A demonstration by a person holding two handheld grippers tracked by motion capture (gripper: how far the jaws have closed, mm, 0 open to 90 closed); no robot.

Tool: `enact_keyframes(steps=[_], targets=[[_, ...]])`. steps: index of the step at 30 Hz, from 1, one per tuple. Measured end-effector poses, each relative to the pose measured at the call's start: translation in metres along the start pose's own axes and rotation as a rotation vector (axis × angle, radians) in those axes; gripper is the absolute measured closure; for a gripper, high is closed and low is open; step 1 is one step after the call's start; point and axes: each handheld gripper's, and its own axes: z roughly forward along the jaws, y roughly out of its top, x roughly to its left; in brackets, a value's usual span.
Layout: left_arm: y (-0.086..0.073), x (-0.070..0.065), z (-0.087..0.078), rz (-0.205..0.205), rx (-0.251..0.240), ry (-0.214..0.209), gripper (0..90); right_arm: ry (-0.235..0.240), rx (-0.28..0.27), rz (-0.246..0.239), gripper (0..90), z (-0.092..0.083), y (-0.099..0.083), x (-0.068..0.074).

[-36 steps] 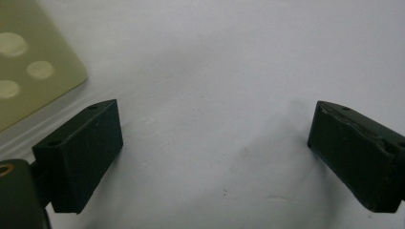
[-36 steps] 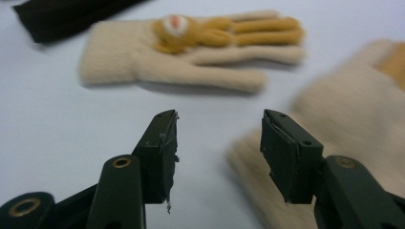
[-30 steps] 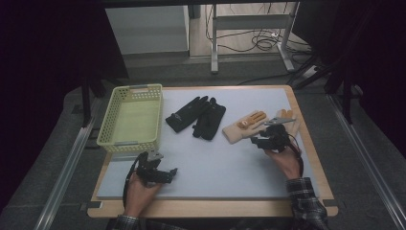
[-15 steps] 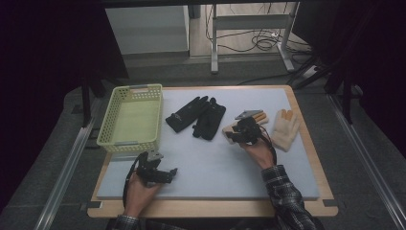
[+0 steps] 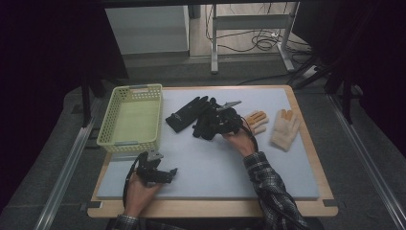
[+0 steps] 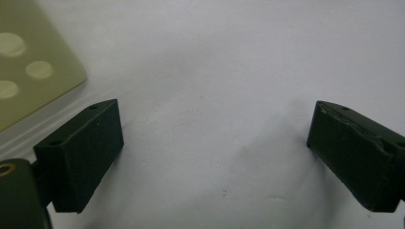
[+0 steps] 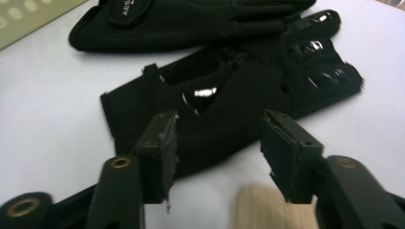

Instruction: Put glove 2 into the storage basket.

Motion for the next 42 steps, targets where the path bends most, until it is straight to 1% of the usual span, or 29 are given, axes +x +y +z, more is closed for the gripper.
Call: enact_keyframes(steps=[1,2,4,6,7,8,10,11,12,13,14,15,16,18,19,21,23,25,26,30,34,35,38,42], targets=[[0.0,0.0,0.0,0.0,0.0,0.0,5.6,0.0,0.0,0.0,42.3,0.0,0.0,0.0],[0.0,0.0,0.0,-0.002,-0.002,-0.001,5.6,-0.012,0.006,0.007,38.9,0.009,0.005,0.0],[0.0,0.0,0.0,-0.001,-0.001,0.0,5.6,-0.021,0.016,0.013,34.5,0.017,0.009,-0.002],[0.0,0.0,0.0,-0.002,-0.001,0.0,5.6,-0.045,0.026,0.007,29.8,0.026,0.013,-0.004],[0.0,0.0,0.0,-0.002,-0.001,0.0,5.6,-0.045,0.026,0.007,29.8,0.026,0.013,-0.004],[0.0,0.0,0.0,-0.004,-0.003,-0.001,5.6,-0.06,0.038,0.004,28.2,0.03,0.014,-0.005],[0.0,0.0,0.0,-0.003,-0.002,-0.001,5.6,-0.106,0.072,-0.018,26.2,0.04,0.016,-0.007],[0.0,0.0,0.0,-0.003,-0.002,0.0,5.6,-0.111,0.086,-0.017,26.0,0.044,0.016,-0.008],[0.0,0.0,0.0,-0.006,-0.002,-0.001,5.6,-0.086,0.087,0.011,33.0,0.046,0.016,-0.01],[0.0,0.0,0.0,-0.007,-0.002,-0.002,5.5,-0.072,0.089,0.035,38.4,0.046,0.016,-0.01],[0.0,0.0,0.0,-0.006,-0.002,-0.002,5.5,-0.081,0.091,0.034,48.5,0.045,0.015,-0.01],[0.0,0.0,0.0,-0.006,-0.002,-0.002,5.5,-0.082,0.087,0.033,63.8,0.043,0.014,-0.01],[0.0,0.0,0.0,-0.006,-0.002,-0.002,5.5,-0.1,0.082,0.026,71.0,0.042,0.013,-0.01],[0.0,0.0,0.0,-0.003,-0.002,0.0,5.5,-0.104,0.079,0.032,77.6,0.041,0.012,-0.01],[0.0,0.0,0.0,-0.003,-0.001,-0.001,5.5,-0.113,0.083,0.027,79.1,0.04,0.012,-0.009],[0.0,0.0,0.0,-0.006,-0.001,-0.002,5.6,-0.113,0.091,0.011,80.3,0.038,0.014,-0.008],[0.0,0.0,0.0,-0.008,-0.002,-0.002,5.6,-0.101,0.082,0.019,80.4,0.034,0.014,-0.008],[0.0,0.0,0.0,-0.006,0.0,-0.001,5.5,-0.061,0.062,0.054,80.5,0.026,0.015,-0.008],[0.0,0.0,0.0,-0.006,0.0,-0.001,5.5,-0.049,0.054,0.061,80.4,0.021,0.015,-0.007],[0.0,0.0,0.0,-0.006,0.0,-0.001,5.5,-0.014,0.026,0.041,80.4,0.0,0.016,0.003],[0.0,0.0,0.0,-0.005,0.0,-0.001,5.5,0.036,0.005,0.043,80.4,-0.025,0.013,0.018],[0.0,0.0,0.0,-0.007,-0.002,0.0,5.5,0.047,-0.007,0.038,80.4,-0.031,0.011,0.022],[0.0,0.0,0.0,-0.006,-0.001,-0.001,5.5,0.085,-0.017,0.049,80.3,-0.049,0.002,0.033],[0.0,0.0,0.0,-0.004,0.001,0.0,5.5,0.121,-0.034,0.064,80.2,-0.071,-0.016,0.048]])
